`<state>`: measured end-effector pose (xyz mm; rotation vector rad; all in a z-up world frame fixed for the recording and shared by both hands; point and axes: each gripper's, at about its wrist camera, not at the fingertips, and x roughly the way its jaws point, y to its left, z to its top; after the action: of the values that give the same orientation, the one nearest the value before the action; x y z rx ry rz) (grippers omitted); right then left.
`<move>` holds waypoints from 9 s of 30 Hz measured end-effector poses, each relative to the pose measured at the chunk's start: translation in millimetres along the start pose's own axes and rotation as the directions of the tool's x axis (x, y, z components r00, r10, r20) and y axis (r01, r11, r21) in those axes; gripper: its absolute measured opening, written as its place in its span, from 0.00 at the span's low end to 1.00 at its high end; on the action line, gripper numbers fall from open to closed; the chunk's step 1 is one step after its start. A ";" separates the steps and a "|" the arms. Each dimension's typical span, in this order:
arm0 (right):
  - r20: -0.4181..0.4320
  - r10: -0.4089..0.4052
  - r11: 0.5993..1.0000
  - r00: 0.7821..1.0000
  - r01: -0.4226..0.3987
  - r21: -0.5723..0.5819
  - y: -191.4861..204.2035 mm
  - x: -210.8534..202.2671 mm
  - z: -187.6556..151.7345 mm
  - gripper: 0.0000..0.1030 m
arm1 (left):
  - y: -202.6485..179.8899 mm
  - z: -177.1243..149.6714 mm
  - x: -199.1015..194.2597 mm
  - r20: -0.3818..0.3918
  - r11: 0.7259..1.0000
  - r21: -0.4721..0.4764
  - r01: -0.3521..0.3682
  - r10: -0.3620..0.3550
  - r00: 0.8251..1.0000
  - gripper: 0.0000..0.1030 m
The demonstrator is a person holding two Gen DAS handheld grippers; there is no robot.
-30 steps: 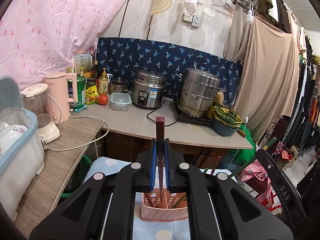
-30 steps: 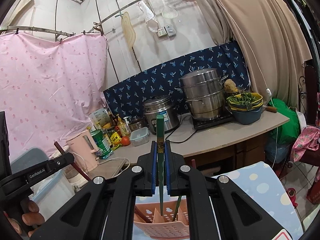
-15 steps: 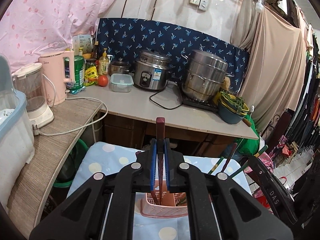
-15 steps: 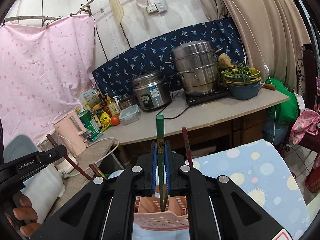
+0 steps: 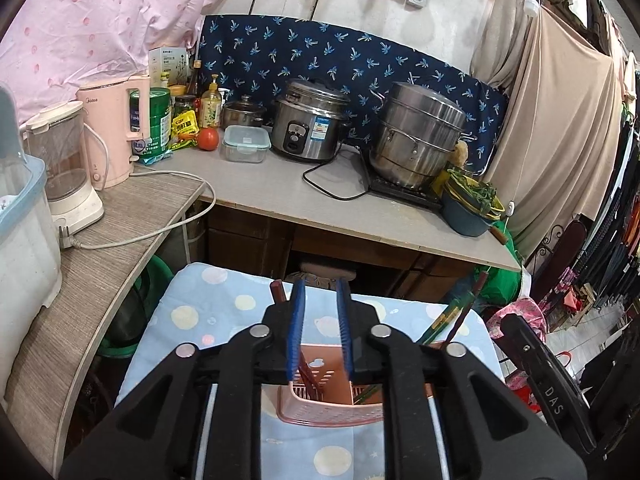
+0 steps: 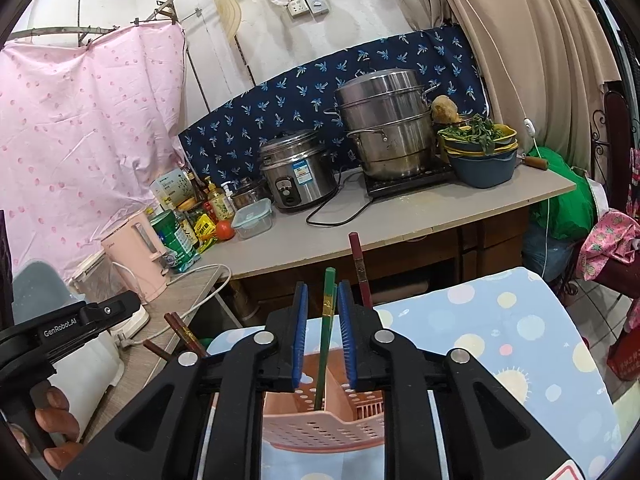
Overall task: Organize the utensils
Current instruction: 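Carry both chopsticks into the pink basket and open both tools, then move both open tools back down to the chopsticks on the cloth, then grasp a red chopstick with the left tool while the right tool grasps a dark red chopstick, then lift both chopsticks into the pink basket and open both tools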
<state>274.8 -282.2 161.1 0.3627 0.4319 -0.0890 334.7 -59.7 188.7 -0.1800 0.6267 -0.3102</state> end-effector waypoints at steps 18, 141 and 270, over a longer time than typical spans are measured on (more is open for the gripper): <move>-0.007 0.025 1.000 1.000 -0.025 -0.008 7.3 -29.8 -16.8 0.26 | -2.3 -11.2 -21.6 -0.018 1.000 0.011 0.003 -0.003 1.000 0.37; -0.447 -0.009 0.992 0.894 -0.047 -0.114 -2.7 -157.1 -275.5 0.07 | 27.5 -310.8 -101.3 -0.439 0.984 0.172 0.052 0.029 0.898 0.07; -0.006 0.066 0.998 0.998 -0.066 -0.001 3.2 1.4 6.8 0.26 | -12.5 1.1 -15.6 0.039 0.999 0.054 0.008 -0.011 0.999 0.33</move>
<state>279.2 -281.7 167.3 0.3754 0.4252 -0.0231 320.6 -66.0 201.3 -0.1373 0.5780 -0.3317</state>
